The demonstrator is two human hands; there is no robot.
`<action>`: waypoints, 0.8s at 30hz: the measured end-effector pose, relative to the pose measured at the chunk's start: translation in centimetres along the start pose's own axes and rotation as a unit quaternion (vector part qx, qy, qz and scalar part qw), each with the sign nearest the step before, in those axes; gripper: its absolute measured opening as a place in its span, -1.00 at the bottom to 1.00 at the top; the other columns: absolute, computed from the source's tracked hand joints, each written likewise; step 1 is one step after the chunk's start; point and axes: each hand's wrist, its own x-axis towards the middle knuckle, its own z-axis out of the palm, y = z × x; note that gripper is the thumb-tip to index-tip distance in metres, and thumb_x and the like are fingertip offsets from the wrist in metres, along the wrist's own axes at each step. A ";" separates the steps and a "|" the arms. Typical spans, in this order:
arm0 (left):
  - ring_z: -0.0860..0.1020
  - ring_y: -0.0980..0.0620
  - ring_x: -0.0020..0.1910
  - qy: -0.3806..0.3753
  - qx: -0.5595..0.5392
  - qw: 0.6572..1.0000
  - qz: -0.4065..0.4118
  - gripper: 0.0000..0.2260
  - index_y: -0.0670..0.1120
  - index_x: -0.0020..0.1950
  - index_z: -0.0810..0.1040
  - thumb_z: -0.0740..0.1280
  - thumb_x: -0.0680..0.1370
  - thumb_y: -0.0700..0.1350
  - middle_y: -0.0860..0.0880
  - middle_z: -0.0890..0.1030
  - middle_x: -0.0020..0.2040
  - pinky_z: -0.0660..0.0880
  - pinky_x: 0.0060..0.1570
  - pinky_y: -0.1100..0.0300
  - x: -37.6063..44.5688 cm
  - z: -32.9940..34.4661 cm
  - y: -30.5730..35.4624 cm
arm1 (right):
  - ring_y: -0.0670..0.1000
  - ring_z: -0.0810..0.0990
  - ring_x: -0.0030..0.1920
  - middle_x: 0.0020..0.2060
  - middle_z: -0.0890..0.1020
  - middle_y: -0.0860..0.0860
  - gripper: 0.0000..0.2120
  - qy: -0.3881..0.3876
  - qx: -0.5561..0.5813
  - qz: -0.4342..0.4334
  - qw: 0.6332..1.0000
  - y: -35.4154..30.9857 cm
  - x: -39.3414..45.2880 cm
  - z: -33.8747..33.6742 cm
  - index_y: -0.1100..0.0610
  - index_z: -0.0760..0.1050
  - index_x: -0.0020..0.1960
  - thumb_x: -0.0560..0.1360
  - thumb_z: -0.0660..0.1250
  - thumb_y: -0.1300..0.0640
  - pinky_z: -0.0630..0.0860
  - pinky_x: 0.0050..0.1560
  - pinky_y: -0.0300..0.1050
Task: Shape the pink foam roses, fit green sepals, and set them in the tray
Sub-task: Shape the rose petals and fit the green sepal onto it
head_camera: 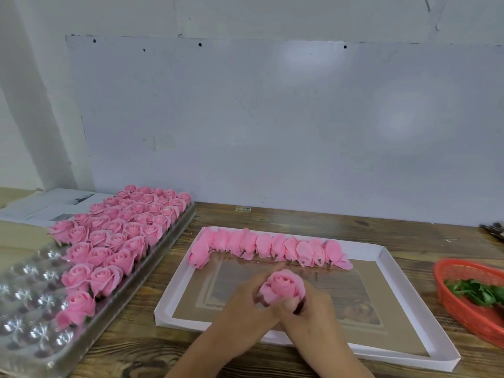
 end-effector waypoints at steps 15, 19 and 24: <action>0.63 0.20 0.12 0.133 -0.032 0.991 -0.010 -0.62 0.35 0.11 0.63 0.53 0.31 0.15 0.19 0.70 0.08 0.58 0.17 0.12 0.4 0.1 -0.7 | -0.19 0.65 -0.11 -0.13 0.69 -0.27 -0.67 0.038 0.035 0.000 0.999 0.4 -0.1 0.5 -0.36 0.56 0.06 0.34 0.35 -0.05 0.53 -0.21 -0.37; 0.67 0.09 0.10 0.178 -0.084 0.980 -0.019 -0.50 0.26 0.15 0.62 0.60 0.23 0.13 0.08 0.72 0.05 0.53 0.24 -0.11 0.7 -0.2 -0.9 | -0.09 0.66 -0.08 -0.08 0.70 -0.16 -0.69 0.003 0.066 0.009 0.998 0.6 -0.1 0.5 -0.23 0.56 0.18 0.49 0.36 0.06 0.59 -0.17 -0.20; 0.69 0.07 0.04 0.180 -0.068 0.981 -0.025 -0.48 0.28 0.10 0.60 0.63 0.18 0.12 0.06 0.74 0.00 0.60 0.10 -0.02 0.7 0.1 -1.0 | -0.13 0.64 -0.11 -0.08 0.67 -0.23 -0.69 -0.002 0.017 -0.006 1.000 0.8 -0.2 0.6 -0.21 0.48 0.23 0.56 0.33 0.11 0.54 -0.22 -0.29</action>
